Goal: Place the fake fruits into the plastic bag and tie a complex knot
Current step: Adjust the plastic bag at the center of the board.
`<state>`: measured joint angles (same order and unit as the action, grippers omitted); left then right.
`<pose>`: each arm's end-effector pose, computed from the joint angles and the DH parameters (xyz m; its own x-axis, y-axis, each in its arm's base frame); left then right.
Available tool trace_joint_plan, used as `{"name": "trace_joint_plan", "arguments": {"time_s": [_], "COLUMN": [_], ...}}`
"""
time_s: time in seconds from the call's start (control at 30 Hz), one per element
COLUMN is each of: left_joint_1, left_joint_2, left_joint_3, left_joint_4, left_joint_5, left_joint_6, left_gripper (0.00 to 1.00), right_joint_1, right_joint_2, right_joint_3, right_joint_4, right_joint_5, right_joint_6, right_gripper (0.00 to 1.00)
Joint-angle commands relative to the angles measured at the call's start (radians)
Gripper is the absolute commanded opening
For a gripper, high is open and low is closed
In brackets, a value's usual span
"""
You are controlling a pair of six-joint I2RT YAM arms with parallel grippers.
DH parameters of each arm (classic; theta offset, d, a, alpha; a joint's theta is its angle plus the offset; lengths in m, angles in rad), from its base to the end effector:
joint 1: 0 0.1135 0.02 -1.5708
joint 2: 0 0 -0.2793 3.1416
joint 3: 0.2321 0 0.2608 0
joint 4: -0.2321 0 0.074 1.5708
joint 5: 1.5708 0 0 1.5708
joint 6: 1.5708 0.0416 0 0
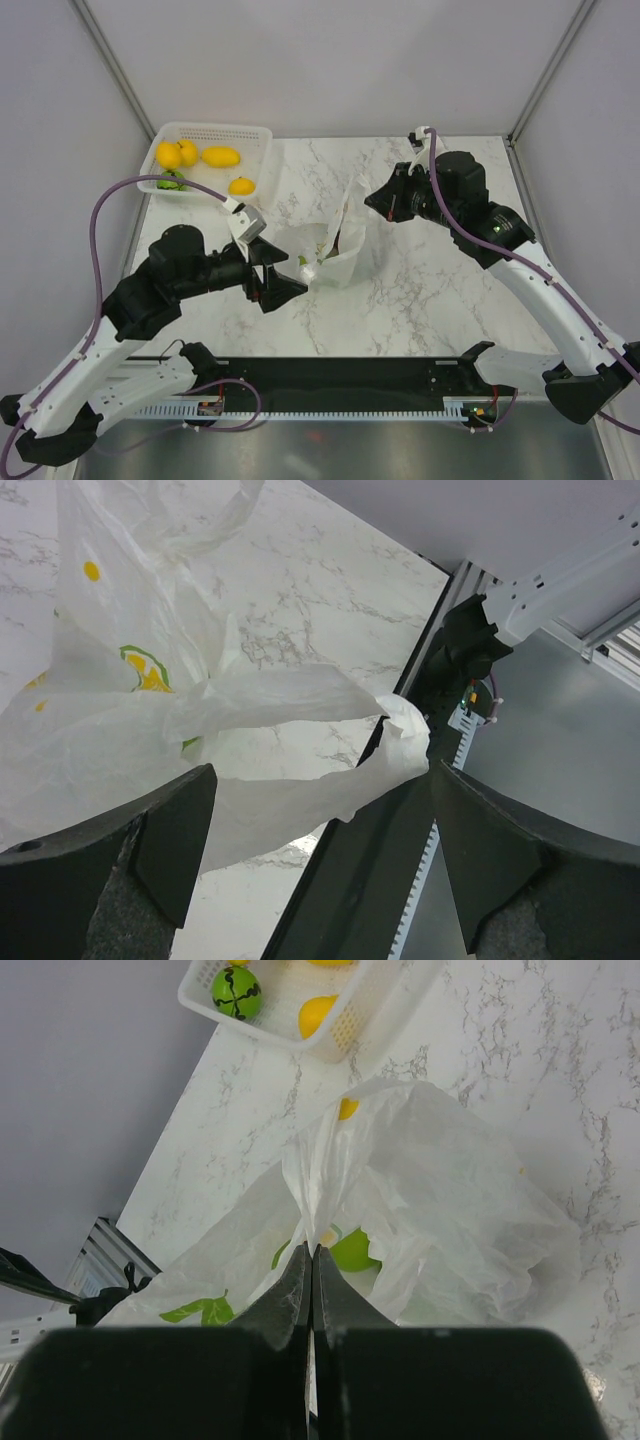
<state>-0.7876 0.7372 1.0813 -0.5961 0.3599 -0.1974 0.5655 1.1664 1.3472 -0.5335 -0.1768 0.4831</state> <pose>0.0893 -0.1105 0.4152 -0.3498 0.0912 -0.9324 0.8518 0.4452 -0.2760 0.2130 0.1438 0.4352 -0.5680 0.1811 -0.8028 -0.4550 0.7437 0.4897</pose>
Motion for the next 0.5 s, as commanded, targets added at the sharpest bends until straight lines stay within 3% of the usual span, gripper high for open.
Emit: {"name": "trace_joint_plan", "arguments": {"time_s": [0.0, 0.1, 0.17, 0.2, 0.27, 0.3, 0.4, 0.47], "left_joint_1": [-0.053, -0.108, -0.148, -0.154, -0.159, -0.157, -0.157, -0.156], "left_joint_2": [0.039, 0.08, 0.108, 0.116, 0.126, 0.143, 0.171, 0.189], "left_joint_3": [0.011, 0.025, 0.041, 0.045, 0.06, 0.072, 0.121, 0.17], "left_joint_4": [0.059, 0.061, 0.058, 0.056, 0.044, 0.036, -0.008, -0.054], "left_joint_5": [-0.062, -0.087, -0.137, -0.16, -0.244, -0.28, -0.424, -0.547], "left_joint_6": [0.006, 0.007, 0.015, 0.018, 0.018, 0.012, -0.017, -0.054], "left_gripper": [0.94, 0.9, 0.78, 0.58, 0.36, 0.16, 0.02, 0.02], "right_joint_1": [-0.003, -0.003, -0.003, -0.001, -0.001, -0.003, -0.003, -0.003], "right_joint_2": [0.001, 0.004, 0.003, 0.003, -0.007, -0.01, -0.025, -0.034], "right_joint_3": [0.026, 0.026, 0.027, 0.026, 0.024, 0.024, 0.026, 0.041], "right_joint_4": [0.04, 0.038, 0.037, 0.038, 0.038, 0.038, 0.023, 0.004], "right_joint_5": [0.014, 0.022, 0.022, 0.022, 0.033, 0.037, 0.052, 0.086], "right_joint_6": [0.008, 0.008, 0.009, 0.009, 0.009, 0.009, 0.008, 0.006], "right_gripper": [0.0, 0.0, 0.0, 0.0, 0.0, 0.0, 0.0, 0.0]}}
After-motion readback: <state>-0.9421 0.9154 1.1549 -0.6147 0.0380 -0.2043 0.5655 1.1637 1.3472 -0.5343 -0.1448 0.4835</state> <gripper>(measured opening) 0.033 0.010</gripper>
